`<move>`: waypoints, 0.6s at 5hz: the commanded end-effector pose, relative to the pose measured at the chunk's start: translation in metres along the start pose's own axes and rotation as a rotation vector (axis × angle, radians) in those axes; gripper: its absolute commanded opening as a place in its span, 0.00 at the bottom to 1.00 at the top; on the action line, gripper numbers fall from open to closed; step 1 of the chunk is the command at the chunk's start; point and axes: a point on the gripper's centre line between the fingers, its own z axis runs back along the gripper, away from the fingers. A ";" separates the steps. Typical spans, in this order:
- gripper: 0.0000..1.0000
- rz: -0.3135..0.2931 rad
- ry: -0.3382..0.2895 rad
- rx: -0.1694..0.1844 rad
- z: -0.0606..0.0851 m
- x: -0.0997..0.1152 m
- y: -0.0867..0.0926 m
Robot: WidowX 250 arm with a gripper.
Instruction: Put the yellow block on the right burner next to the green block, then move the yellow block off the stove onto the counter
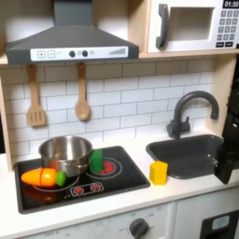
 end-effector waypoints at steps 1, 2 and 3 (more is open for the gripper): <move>1.00 0.001 0.000 -0.001 0.000 0.000 0.000; 1.00 0.008 0.006 -0.006 -0.003 0.004 0.002; 1.00 0.010 0.007 -0.001 -0.005 0.010 0.006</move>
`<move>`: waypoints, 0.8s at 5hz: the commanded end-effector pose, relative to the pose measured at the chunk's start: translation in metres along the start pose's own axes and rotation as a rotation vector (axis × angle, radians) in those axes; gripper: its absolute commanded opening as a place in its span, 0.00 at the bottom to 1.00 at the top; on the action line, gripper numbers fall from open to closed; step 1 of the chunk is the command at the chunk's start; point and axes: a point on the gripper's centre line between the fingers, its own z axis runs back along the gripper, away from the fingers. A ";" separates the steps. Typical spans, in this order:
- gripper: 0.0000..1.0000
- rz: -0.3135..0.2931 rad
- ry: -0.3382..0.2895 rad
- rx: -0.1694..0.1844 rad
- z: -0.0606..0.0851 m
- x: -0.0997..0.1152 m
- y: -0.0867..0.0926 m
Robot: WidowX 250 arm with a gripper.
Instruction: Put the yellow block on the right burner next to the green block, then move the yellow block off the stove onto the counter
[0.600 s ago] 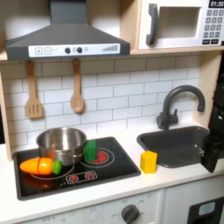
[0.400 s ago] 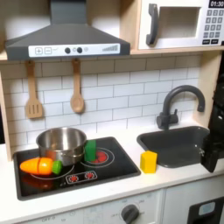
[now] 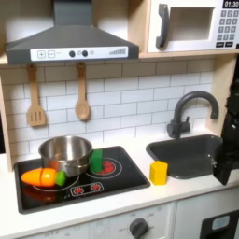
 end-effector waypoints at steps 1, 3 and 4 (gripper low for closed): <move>1.00 0.029 0.005 0.009 -0.006 0.017 0.011; 1.00 0.047 0.025 0.001 -0.018 0.039 0.018; 1.00 0.055 0.041 -0.008 -0.028 0.051 0.021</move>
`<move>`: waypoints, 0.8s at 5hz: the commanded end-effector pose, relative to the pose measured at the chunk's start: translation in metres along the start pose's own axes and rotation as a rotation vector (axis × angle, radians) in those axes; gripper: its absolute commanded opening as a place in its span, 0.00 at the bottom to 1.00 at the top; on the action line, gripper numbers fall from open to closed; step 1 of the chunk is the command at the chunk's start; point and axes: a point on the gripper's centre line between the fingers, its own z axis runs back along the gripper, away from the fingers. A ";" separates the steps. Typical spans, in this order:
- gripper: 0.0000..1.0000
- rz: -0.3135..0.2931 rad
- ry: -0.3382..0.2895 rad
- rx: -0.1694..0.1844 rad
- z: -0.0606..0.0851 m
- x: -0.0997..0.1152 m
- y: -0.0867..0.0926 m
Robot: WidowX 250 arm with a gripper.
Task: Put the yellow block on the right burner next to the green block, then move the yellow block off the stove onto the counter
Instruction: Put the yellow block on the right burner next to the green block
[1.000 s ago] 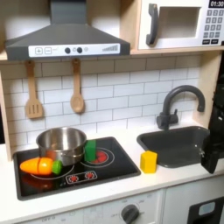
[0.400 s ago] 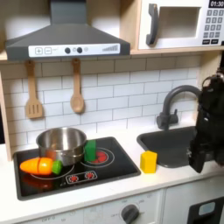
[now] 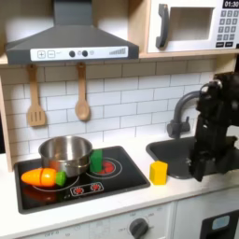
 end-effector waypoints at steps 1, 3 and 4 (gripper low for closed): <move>1.00 0.027 0.031 -0.019 -0.018 0.026 0.004; 1.00 0.025 0.035 -0.034 -0.030 0.052 0.006; 1.00 0.038 0.021 -0.045 -0.029 0.064 0.005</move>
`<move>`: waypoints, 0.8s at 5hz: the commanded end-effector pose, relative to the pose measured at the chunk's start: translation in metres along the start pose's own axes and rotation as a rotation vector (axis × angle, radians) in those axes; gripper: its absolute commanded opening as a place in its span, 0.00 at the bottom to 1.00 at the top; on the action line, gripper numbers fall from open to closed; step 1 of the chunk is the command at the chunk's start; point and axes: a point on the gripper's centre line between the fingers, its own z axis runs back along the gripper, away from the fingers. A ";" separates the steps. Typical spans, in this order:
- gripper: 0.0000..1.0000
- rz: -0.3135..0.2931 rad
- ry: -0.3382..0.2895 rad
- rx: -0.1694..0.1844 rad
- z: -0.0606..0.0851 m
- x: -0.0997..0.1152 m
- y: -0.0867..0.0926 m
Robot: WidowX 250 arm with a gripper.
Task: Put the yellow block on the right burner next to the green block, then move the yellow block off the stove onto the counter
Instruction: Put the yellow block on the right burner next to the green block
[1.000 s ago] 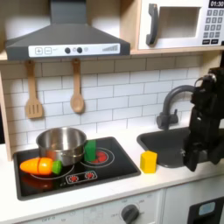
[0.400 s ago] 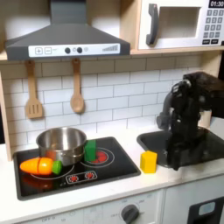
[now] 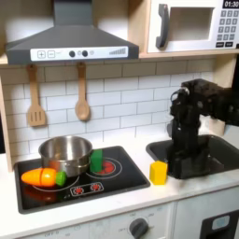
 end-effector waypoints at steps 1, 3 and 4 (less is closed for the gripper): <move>1.00 0.013 -0.027 -0.015 0.002 0.025 0.000; 1.00 -0.019 -0.043 0.026 -0.005 0.045 -0.001; 1.00 -0.055 -0.038 0.056 -0.011 0.051 0.005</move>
